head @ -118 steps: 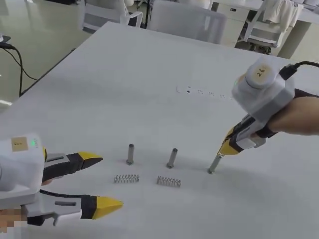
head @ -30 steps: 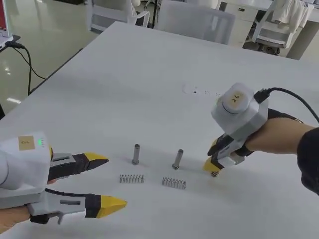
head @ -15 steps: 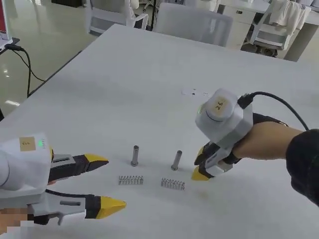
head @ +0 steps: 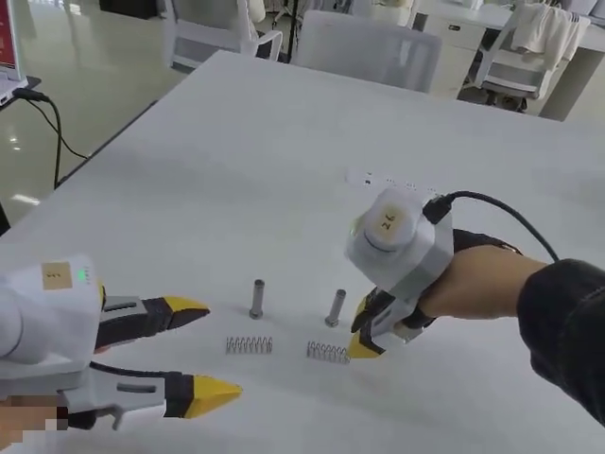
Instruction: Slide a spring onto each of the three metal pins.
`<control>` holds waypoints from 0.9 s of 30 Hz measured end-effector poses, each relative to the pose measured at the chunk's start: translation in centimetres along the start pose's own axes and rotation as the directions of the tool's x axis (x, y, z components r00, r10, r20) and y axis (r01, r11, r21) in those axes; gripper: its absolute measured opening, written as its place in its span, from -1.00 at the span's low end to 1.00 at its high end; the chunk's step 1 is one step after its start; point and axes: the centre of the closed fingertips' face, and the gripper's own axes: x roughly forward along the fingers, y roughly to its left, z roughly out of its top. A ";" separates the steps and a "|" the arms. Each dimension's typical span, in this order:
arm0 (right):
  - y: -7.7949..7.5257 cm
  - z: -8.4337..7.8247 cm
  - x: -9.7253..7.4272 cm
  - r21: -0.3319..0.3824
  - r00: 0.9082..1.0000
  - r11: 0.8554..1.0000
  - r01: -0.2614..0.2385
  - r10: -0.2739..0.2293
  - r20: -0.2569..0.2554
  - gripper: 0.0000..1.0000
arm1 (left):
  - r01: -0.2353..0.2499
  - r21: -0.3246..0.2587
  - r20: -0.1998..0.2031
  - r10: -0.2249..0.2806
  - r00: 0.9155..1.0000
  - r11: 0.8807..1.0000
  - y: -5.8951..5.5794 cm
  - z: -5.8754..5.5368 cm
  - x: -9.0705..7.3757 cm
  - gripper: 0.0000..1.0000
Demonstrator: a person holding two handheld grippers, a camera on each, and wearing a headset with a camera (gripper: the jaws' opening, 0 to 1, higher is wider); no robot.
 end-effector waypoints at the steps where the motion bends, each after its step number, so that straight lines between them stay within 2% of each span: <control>1: 0.1 0.1 0.2 -0.003 1.000 1.000 -0.002 0.002 0.000 -0.74 | 0.000 0.001 0.000 0.000 1.000 1.000 0.0 0.0 0.0 0.02; 16: 0.4 -0.1 2.0 -0.033 0.999 0.999 -0.008 0.007 -0.031 -0.80 | 0.007 -0.001 -0.008 -0.007 1.000 1.000 -0.2 -0.1 0.1 -0.02; 24: 0.6 -0.5 2.6 -0.042 0.999 0.999 -0.011 0.009 -0.053 -0.83 | 0.008 -0.003 -0.009 -0.008 1.000 1.000 -0.3 -0.1 0.1 -0.03; 27: 0.5 -0.4 2.5 -0.035 0.999 0.999 -0.007 0.006 -0.046 -0.84 | 0.010 -0.003 -0.010 -0.010 1.000 1.000 -0.3 -0.1 0.2 -0.03</control>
